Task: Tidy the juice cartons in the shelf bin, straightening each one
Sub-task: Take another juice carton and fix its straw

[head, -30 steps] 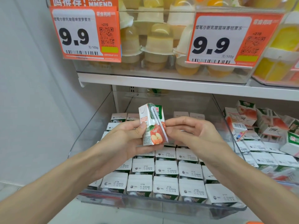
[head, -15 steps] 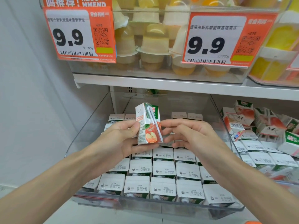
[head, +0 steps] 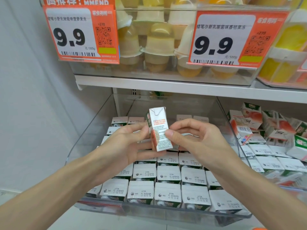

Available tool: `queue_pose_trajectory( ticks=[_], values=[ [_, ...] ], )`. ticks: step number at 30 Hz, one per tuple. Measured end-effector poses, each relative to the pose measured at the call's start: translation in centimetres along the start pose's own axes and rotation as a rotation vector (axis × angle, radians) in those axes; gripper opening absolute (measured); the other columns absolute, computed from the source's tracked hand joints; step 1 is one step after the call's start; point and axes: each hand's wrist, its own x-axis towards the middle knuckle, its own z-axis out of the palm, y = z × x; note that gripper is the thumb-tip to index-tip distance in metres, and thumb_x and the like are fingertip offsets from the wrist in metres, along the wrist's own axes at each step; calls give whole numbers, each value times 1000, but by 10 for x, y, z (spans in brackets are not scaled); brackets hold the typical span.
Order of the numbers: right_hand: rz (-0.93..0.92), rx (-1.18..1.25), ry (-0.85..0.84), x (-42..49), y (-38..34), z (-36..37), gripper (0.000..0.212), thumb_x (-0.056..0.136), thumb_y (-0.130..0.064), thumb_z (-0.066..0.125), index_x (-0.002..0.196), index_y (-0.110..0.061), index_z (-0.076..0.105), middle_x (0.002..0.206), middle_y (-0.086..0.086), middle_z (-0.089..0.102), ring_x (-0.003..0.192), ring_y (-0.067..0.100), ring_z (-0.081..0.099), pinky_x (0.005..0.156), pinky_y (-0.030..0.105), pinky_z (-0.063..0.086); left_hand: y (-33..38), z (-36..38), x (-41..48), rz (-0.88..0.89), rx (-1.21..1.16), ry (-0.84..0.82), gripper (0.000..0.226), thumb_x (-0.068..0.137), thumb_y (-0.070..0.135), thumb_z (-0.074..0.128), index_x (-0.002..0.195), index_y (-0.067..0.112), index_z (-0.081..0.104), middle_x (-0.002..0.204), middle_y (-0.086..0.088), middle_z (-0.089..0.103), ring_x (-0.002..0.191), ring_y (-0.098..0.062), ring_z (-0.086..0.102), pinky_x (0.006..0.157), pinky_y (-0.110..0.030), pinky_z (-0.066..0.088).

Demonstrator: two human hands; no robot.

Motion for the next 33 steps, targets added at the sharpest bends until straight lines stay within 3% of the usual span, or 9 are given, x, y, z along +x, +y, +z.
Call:
queue_pose_trajectory(
  ticks=[6, 11, 15, 19, 25, 31, 33],
  values=[
    [-46, 20, -17, 1, 3, -1, 16, 84, -31, 85, 96, -22, 80, 98, -4, 81, 89, 12, 78, 86, 29, 59, -3, 0, -1, 37, 58, 34, 39, 106, 8, 54, 145, 10, 56, 131, -14, 74, 122, -30, 72, 100, -45, 60],
    [-31, -48, -31, 2, 3, 0, 36, 75, -44, 88, 105, -26, 77, 100, -9, 81, 93, 8, 77, 85, 26, 61, -4, -3, 2, 53, 111, 128, 39, 99, 15, 64, 138, 14, 64, 127, -9, 76, 114, -28, 75, 91, -38, 64],
    [-11, -102, -66, 3, 5, 1, 34, 83, -39, 85, 114, -27, 76, 104, -11, 80, 98, 3, 76, 95, 27, 61, -4, -3, 1, 68, 132, 173, 47, 89, 27, 73, 134, 18, 66, 125, -9, 77, 113, -32, 75, 89, -35, 64],
    [33, -26, -60, 1, 4, 1, 26, 90, -30, 81, 115, -31, 74, 104, -13, 81, 98, 3, 77, 97, 32, 60, 1, -4, 0, 53, 84, 133, 36, 104, 28, 56, 135, 13, 65, 124, -11, 77, 115, -31, 75, 96, -40, 62],
    [33, -5, -72, 0, 2, 0, 24, 91, -26, 80, 113, -27, 72, 102, -9, 82, 96, 6, 78, 92, 29, 57, 2, -3, -3, 46, 28, 103, 41, 99, 21, 60, 140, 16, 55, 123, -16, 77, 112, -35, 76, 97, -41, 61],
    [10, -80, -73, -3, 2, 0, 19, 90, -37, 80, 108, -34, 79, 111, -17, 78, 102, 2, 75, 101, 37, 56, 2, -2, -4, 43, -21, 42, 45, 96, 21, 60, 141, 16, 56, 125, -14, 77, 112, -31, 76, 89, -37, 64],
    [-4, -89, -101, -4, 0, 0, 22, 87, -40, 81, 109, -35, 80, 109, -18, 78, 101, 1, 75, 96, 31, 58, 2, -3, -5, 43, 2, 32, 43, 98, 21, 59, 141, 16, 58, 127, -13, 76, 116, -30, 75, 92, -37, 63]
  ],
)
